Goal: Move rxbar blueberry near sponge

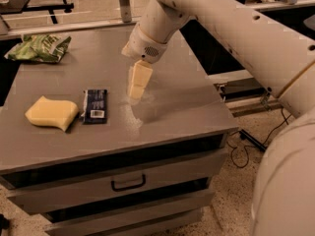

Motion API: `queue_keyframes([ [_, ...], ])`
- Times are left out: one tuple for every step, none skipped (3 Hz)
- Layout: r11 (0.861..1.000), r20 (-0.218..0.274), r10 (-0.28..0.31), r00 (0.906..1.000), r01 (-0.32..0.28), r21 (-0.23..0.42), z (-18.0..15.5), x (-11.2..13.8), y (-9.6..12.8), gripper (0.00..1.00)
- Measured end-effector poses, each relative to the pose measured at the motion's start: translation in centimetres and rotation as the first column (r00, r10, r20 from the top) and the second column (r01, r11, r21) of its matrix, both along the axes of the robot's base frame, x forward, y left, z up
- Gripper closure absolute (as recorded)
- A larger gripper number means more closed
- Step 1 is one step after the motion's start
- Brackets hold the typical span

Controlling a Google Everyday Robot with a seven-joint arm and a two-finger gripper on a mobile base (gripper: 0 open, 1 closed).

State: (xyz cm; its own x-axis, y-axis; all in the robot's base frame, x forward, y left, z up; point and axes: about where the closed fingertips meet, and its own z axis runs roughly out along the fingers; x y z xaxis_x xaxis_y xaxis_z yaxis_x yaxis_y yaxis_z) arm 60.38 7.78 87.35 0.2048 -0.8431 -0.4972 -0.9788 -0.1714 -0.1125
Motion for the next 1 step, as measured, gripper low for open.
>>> queue_keyframes([
  [1.000,0.000,0.000,1.0000,0.000,0.000,-0.02,0.00,-0.02,0.00],
])
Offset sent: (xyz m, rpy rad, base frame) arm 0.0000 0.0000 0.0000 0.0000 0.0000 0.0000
